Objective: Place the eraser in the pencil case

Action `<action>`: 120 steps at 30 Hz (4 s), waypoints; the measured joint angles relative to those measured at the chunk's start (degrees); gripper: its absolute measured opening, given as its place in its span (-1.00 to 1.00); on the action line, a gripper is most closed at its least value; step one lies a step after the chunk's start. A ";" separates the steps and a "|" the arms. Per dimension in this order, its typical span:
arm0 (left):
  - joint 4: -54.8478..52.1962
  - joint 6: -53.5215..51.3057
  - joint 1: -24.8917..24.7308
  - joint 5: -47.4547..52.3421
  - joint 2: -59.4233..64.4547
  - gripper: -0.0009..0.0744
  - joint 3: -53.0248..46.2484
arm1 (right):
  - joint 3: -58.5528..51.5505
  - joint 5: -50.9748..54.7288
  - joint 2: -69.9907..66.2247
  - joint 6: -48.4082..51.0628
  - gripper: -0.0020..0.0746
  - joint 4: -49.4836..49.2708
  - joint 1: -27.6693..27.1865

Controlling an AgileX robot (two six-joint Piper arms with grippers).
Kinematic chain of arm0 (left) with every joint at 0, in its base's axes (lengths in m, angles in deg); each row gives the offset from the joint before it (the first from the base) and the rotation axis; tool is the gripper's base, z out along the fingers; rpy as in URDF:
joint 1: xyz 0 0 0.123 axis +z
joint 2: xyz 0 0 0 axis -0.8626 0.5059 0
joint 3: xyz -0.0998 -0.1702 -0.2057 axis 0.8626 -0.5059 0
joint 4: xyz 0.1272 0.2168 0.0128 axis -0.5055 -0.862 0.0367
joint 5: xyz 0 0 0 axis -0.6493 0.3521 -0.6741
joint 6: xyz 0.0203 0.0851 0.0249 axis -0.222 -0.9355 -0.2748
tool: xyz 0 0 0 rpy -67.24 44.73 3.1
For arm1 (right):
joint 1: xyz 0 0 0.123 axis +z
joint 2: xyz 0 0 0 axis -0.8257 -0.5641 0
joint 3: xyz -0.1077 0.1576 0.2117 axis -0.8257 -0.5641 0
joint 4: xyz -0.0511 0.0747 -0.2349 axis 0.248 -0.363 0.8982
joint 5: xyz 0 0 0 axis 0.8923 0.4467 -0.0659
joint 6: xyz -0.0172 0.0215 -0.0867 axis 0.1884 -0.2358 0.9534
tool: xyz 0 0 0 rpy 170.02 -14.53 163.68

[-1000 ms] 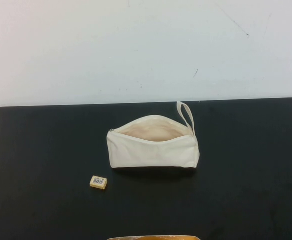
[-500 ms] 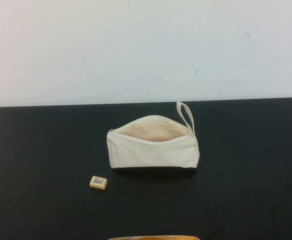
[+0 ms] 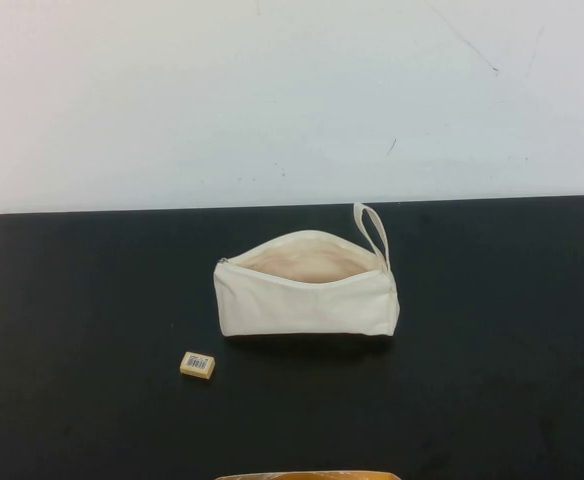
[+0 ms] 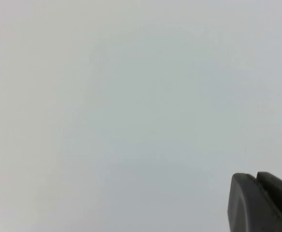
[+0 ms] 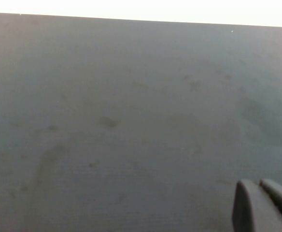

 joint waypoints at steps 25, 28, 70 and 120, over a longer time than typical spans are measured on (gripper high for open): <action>10.21 -7.73 0.00 42.00 51.43 -0.98 18.33 | 0.00 0.00 0.00 0.00 -0.95 0.00 0.00; 18.71 -16.02 0.00 39.98 56.88 -0.98 20.92 | 0.00 0.00 0.00 0.00 -0.95 0.00 0.00; 9.25 -19.12 -15.43 37.61 109.57 0.31 53.77 | 0.00 0.00 0.00 0.00 -0.95 0.00 0.00; 32.47 -34.59 -15.43 53.35 108.84 -0.19 85.91 | 0.00 0.00 0.00 0.60 -0.95 -0.03 0.00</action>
